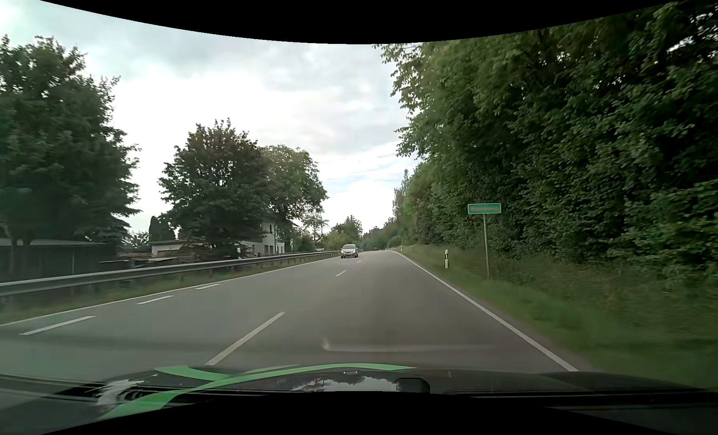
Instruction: Follow the waypoints while adhering to traffic rules and regulations
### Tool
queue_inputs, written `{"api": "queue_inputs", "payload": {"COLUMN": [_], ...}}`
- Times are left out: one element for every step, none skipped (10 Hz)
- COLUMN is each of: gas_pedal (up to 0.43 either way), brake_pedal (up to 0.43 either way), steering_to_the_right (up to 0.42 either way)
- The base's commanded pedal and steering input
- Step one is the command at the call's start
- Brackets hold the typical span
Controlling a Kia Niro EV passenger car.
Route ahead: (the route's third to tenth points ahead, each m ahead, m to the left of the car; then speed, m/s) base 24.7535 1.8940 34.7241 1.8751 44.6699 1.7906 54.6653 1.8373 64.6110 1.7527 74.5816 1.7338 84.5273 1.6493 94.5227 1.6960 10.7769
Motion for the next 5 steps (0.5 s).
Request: {"api": "queue_inputs", "payload": {"gas_pedal": [0.37, 0.378, 0.378, 0.378, 0.378], "brake_pedal": [0.0, 0.0, 0.0, 0.0, 0.0], "steering_to_the_right": [0.003, 0.003, 0.002, 0.002, 0.0]}}
